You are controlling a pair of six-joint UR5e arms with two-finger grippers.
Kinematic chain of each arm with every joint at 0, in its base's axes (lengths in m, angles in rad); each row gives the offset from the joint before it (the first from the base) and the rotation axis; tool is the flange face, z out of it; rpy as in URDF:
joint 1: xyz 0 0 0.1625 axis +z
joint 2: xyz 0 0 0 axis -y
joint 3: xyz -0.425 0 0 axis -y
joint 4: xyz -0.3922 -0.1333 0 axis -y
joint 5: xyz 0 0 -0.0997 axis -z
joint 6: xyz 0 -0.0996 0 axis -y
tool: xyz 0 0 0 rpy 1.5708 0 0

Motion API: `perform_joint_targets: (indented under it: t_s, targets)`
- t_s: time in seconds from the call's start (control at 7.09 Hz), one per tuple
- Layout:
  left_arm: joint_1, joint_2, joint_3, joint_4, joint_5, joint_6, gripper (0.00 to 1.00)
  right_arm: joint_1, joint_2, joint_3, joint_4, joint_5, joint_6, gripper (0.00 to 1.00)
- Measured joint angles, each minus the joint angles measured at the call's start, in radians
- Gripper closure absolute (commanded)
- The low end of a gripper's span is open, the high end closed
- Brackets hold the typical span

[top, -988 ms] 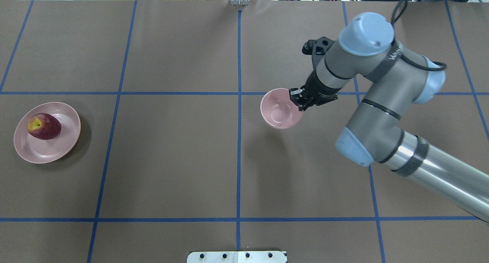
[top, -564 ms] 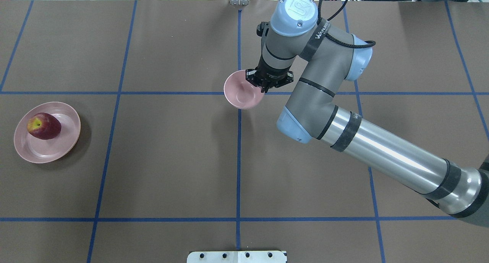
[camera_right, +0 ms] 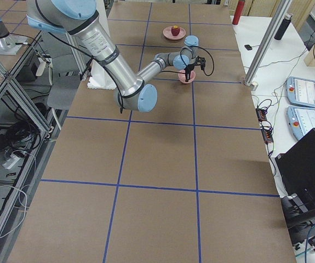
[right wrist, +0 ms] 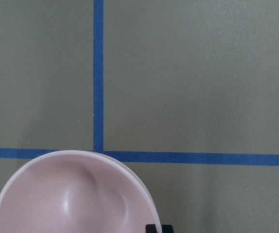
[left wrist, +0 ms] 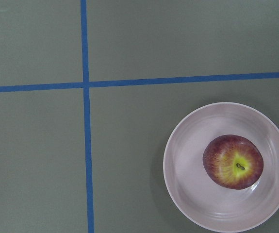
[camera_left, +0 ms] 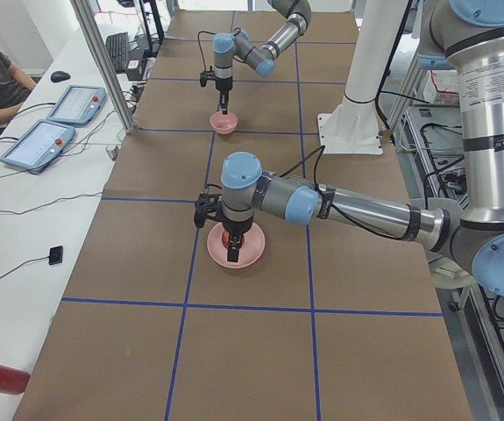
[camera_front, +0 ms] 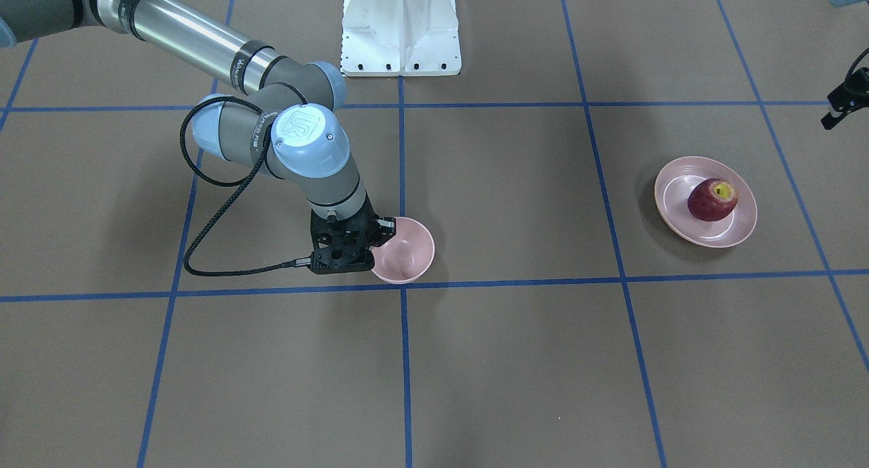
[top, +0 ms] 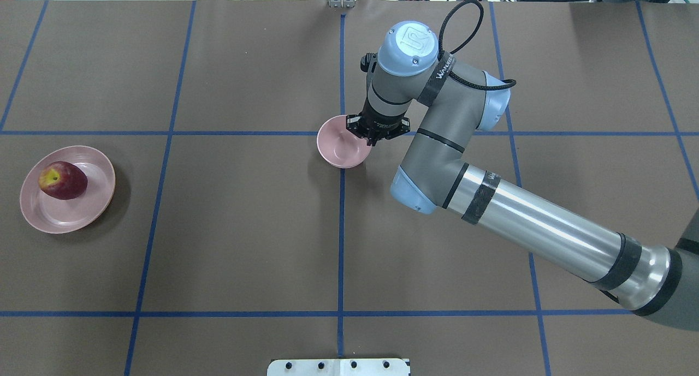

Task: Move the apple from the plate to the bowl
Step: 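Slide the pink bowl with the right gripper toward the table center and release, then raise the right gripper away from the bowl while the left gripper reaches over the apple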

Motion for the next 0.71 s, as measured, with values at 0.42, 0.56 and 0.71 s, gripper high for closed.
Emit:
perform_joint_targets:
  t_s: [0.42, 0.56, 0.71]
  targets:
    - [0.0, 0.0, -0.001, 0.001, 0.0, 0.0, 0.02, 0.002, 0.005, 0.0, 0.025, 0.01, 0.013, 0.0]
    - [0.0, 0.0, 0.0, 0.001, 0.0, -0.01, 0.02, 0.008, 0.004, 0.015, 0.028, 0.017, 0.025, 0.0]
    - [0.014, -0.014, 0.002, 0.001, 0.0, -0.062, 0.02, 0.037, -0.011, 0.063, 0.007, 0.06, 0.035, 0.0]
